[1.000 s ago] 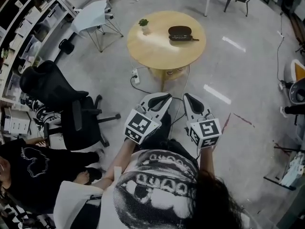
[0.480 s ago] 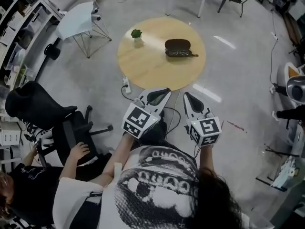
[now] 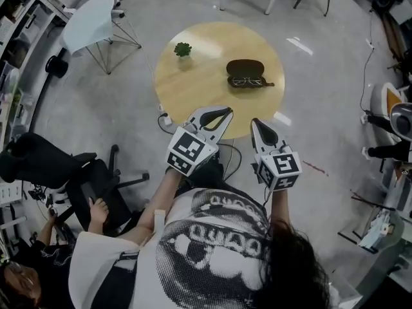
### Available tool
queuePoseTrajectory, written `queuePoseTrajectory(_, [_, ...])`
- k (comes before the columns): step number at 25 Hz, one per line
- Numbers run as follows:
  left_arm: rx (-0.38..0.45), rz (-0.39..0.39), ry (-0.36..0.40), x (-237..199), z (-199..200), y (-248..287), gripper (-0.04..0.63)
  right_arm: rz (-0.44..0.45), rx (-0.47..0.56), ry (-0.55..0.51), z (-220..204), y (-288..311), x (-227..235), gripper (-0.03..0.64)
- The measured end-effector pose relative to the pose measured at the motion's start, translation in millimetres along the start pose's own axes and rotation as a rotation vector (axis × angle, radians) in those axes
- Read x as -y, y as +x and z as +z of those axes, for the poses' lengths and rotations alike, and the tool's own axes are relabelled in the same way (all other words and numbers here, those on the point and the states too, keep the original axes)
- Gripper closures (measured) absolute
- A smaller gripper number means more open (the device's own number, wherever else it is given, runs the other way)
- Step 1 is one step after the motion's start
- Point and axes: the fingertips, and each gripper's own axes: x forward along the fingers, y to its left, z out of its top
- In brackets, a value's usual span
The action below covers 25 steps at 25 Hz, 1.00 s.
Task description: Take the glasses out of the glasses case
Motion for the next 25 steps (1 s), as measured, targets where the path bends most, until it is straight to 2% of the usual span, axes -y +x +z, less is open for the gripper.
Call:
queuePoseTrajectory(8, [-0.015, -0.014, -0.011, -31, -7, 9, 0.577, -0.008, -0.022, 0.014, 3, 35, 5, 0.620])
queuePoseTrajectory(25, [-0.013, 0.004, -0.064, -55, -18, 6, 0.577, -0.007, -0.082, 0.010, 1, 63, 14, 0.620])
